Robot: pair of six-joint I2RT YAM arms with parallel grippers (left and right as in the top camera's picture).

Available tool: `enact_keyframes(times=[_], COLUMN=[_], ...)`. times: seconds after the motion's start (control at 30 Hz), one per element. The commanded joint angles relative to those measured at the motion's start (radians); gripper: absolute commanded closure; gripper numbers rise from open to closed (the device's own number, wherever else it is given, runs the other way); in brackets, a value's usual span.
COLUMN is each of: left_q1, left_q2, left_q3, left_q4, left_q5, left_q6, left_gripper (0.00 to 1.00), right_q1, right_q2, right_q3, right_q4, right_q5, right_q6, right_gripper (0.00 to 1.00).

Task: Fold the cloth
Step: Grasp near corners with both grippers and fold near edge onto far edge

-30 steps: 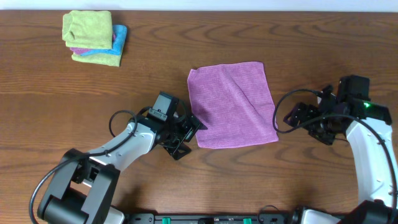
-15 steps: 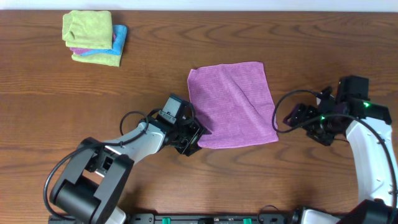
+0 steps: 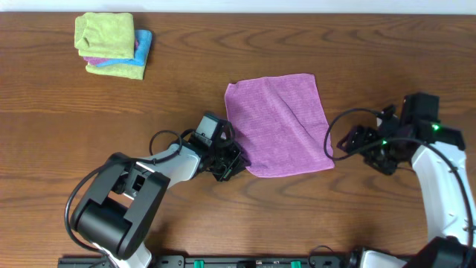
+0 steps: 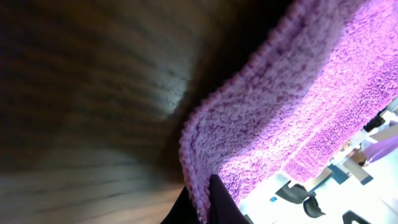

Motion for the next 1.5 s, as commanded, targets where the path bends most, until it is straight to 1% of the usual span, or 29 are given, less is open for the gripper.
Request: enact_keyframes(times=[0.0, 0.1, 0.23, 0.33, 0.47, 0.63, 0.73, 0.83, 0.87, 0.93, 0.97, 1.07, 1.1, 1.27, 1.37, 1.47], left_q1=[0.053, 0.108, 0.148, 0.171, 0.187, 0.208, 0.224, 0.24, 0.246, 0.258, 0.265, 0.283, 0.289, 0.303, 0.303, 0.303], left_q2=[0.029, 0.029, 0.029, 0.029, 0.029, 0.029, 0.029, 0.029, 0.029, 0.029, 0.029, 0.029, 0.029, 0.029, 0.028, 0.027], left_q3=[-0.009, -0.009, -0.009, -0.009, -0.008, -0.008, -0.009, -0.008, -0.008, -0.008, -0.008, -0.008, -0.008, -0.008, -0.008, -0.008], left_q4=[-0.022, -0.046, -0.06, -0.105, -0.152, -0.155, -0.158, -0.175, -0.183, -0.198, -0.205, -0.207, -0.207, -0.216, -0.233, -0.303], left_q5=[-0.005, 0.023, 0.055, 0.067, 0.071, 0.08, 0.088, 0.089, 0.089, 0.089, 0.092, 0.115, 0.122, 0.174, 0.2, 0.212], left_q6=[0.093, 0.145, 0.196, 0.239, 0.269, 0.282, 0.29, 0.304, 0.312, 0.328, 0.339, 0.364, 0.372, 0.407, 0.43, 0.488], left_gripper=[0.94, 0.94, 0.94, 0.94, 0.94, 0.94, 0.94, 0.94, 0.94, 0.94, 0.94, 0.94, 0.94, 0.94, 0.94, 0.94], right_q1=[0.002, 0.003, 0.005, 0.044, 0.121, 0.217, 0.247, 0.26, 0.262, 0.265, 0.265, 0.265, 0.265, 0.265, 0.265, 0.265], right_q2=[0.007, 0.007, 0.007, 0.007, 0.009, 0.047, 0.095, 0.144, 0.154, 0.164, 0.164, 0.164, 0.164, 0.151, 0.107, 0.033], right_q3=[-0.098, -0.219, -0.321, -0.38, -0.394, -0.394, -0.394, -0.394, -0.394, -0.394, -0.394, -0.393, -0.393, -0.393, -0.391, -0.391], right_q4=[0.048, 0.165, 0.282, 0.381, 0.473, 0.578, 0.603, 0.623, 0.628, 0.639, 0.641, 0.644, 0.644, 0.626, 0.55, 0.461], right_q5=[-0.009, -0.07, -0.137, -0.15, -0.148, -0.113, -0.111, -0.111, -0.111, -0.111, -0.111, -0.111, -0.111, -0.165, -0.143, -0.108], right_q6=[0.028, 0.051, 0.099, 0.162, 0.233, 0.315, 0.329, 0.338, 0.344, 0.347, 0.347, 0.347, 0.347, 0.347, 0.346, 0.322], right_gripper=[0.2, 0.24, 0.25, 0.26, 0.26, 0.26, 0.27, 0.3, 0.34, 0.54, 0.68, 0.96, 0.99, 0.99, 0.99, 0.99])
